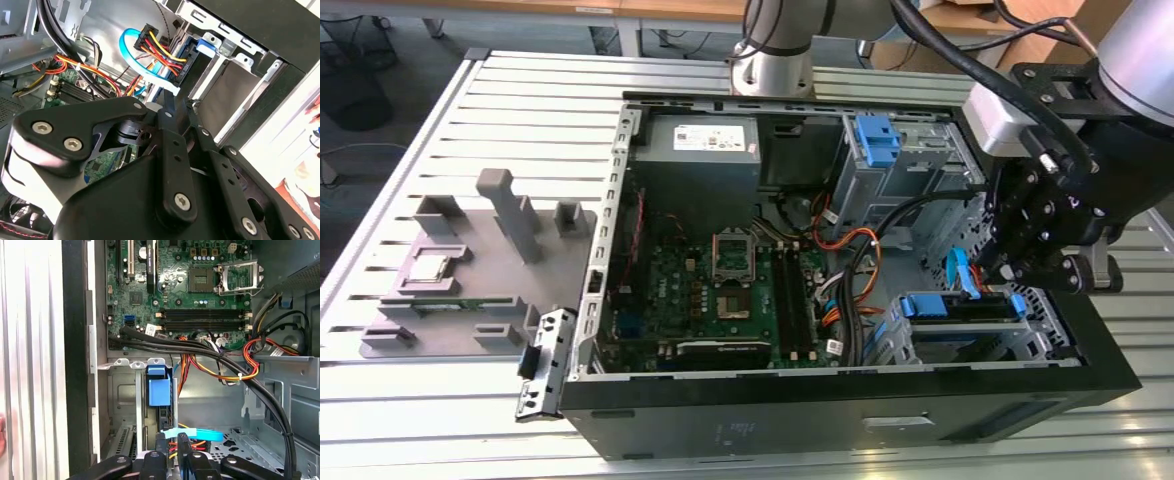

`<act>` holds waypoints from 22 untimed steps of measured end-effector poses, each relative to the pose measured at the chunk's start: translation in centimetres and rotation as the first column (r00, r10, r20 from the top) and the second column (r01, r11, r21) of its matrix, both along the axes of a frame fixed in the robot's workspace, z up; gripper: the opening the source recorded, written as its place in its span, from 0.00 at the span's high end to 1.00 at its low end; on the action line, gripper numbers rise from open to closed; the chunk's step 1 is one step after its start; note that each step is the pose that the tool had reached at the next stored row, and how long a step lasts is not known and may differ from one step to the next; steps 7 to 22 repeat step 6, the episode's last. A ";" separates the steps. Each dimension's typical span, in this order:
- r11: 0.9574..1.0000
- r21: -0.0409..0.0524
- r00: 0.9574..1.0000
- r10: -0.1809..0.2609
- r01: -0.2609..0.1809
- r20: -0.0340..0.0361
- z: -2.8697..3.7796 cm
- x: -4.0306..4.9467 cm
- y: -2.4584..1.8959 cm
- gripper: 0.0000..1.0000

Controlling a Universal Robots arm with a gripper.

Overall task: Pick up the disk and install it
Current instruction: 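Insert the second disk wire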

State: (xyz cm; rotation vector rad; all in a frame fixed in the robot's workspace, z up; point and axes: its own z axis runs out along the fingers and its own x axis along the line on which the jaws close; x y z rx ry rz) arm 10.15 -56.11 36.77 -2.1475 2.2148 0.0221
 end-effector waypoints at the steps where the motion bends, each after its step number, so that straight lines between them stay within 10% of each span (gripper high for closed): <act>1: 1.000 0.000 1.000 0.000 0.000 0.000 0.02 0.00 0.00 0.76; 22: 1.000 0.000 1.000 0.000 0.000 -0.001 0.11 0.00 0.00 0.76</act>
